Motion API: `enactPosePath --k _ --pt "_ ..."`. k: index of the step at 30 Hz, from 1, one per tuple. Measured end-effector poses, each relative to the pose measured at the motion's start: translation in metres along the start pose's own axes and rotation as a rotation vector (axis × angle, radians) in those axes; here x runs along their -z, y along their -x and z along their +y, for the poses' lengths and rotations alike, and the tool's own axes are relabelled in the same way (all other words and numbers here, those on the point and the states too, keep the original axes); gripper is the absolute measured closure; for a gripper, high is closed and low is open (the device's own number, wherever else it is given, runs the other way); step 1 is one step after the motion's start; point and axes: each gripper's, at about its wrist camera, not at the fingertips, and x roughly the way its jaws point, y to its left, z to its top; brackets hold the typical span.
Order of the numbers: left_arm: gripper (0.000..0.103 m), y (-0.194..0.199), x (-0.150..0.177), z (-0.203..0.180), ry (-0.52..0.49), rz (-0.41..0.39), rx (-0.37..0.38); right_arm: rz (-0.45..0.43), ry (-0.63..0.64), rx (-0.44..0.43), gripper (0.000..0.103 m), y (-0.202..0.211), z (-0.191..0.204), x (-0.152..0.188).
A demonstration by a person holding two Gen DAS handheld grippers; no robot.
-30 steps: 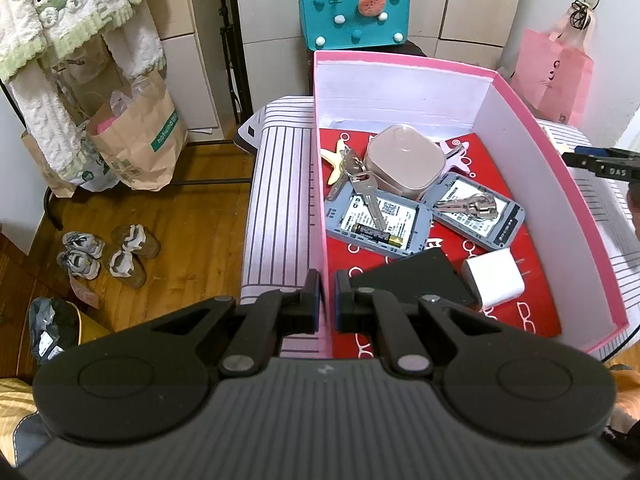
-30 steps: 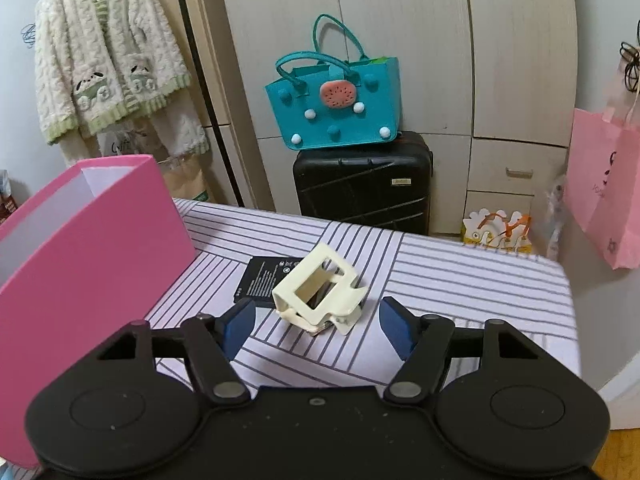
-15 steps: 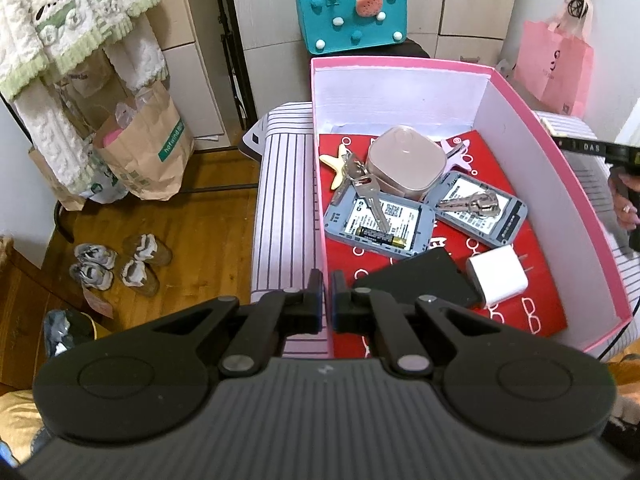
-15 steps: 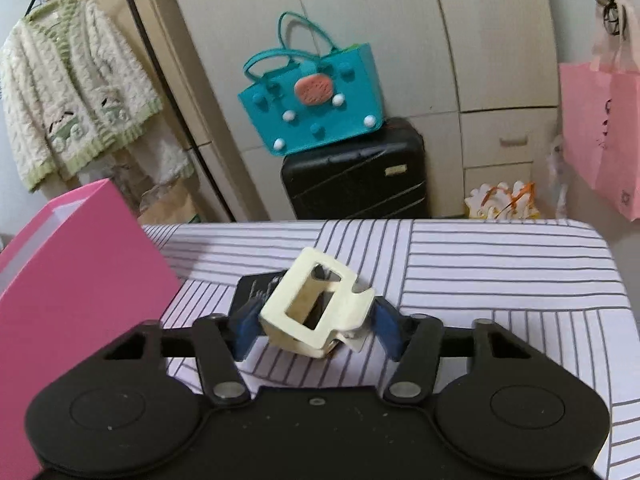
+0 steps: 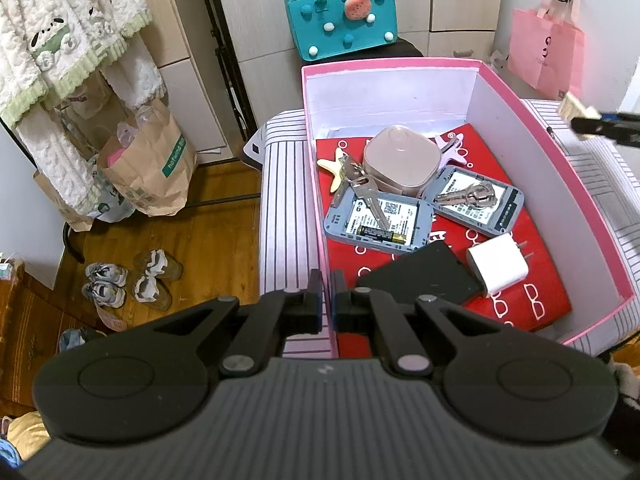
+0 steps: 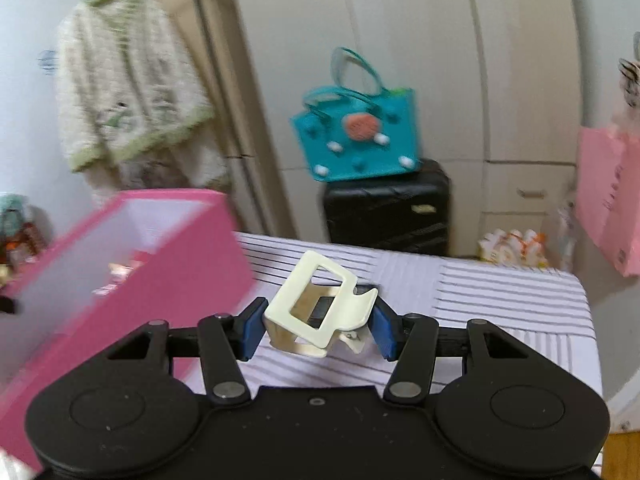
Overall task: Organize rigid objects
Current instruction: 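Carry the cream clip with the right tool into the box and release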
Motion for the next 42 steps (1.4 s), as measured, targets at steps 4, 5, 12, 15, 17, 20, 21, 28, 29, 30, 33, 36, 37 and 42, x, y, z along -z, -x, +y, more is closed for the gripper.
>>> enactPosePath --k 4,5,12,15,17,20,21,28,29,30,33,36,37,42 --pt "0.1 0.0 0.0 -0.001 -0.012 -0.002 0.001 -0.005 0.052 -0.119 0.044 0.023 0.041 -0.018" --pt "0.1 0.0 0.0 -0.001 -0.014 -0.002 0.004 0.0 0.065 -0.152 0.044 0.027 0.052 -0.022" --pt "0.099 0.001 0.004 0.001 -0.024 -0.019 0.015 0.085 0.211 -0.393 0.043 0.027 0.129 -0.039" --pt "0.099 0.001 0.005 0.002 -0.018 -0.021 0.019 0.173 0.245 -0.457 0.043 0.012 0.153 -0.038" --pt "0.099 0.001 0.004 0.003 -0.012 -0.021 0.024 0.247 0.248 -0.481 0.043 -0.002 0.163 -0.036" --pt "0.099 0.002 0.004 0.004 -0.014 -0.019 0.026 0.336 0.222 -0.485 0.043 -0.019 0.172 -0.033" --pt "0.099 0.002 0.004 0.004 -0.016 -0.019 0.027 0.363 0.212 -0.482 0.043 -0.024 0.174 -0.032" --pt "0.099 0.002 0.004 0.003 -0.018 -0.016 0.03 0.456 0.235 -0.454 0.043 -0.043 0.191 -0.018" --pt "0.099 0.002 0.004 0.003 -0.019 -0.016 0.03 0.47 0.249 -0.45 0.042 -0.045 0.193 -0.017" --pt "0.099 0.002 0.004 0.003 -0.019 -0.015 0.031 0.485 0.256 -0.457 0.042 -0.047 0.194 -0.016" --pt "0.099 0.002 0.002 0.004 -0.021 -0.01 0.035 0.493 0.248 -0.46 0.038 -0.048 0.192 -0.017" --pt "0.099 0.003 0.001 0.004 -0.028 -0.002 0.037 0.445 0.24 -0.439 0.037 -0.039 0.185 -0.024" --pt "0.099 0.004 0.001 0.004 -0.029 0.001 0.037 0.423 0.235 -0.439 0.037 -0.033 0.182 -0.027" --pt "0.099 0.004 0.001 0.005 -0.028 0.006 0.042 0.273 0.218 -0.402 0.034 0.002 0.157 -0.042"
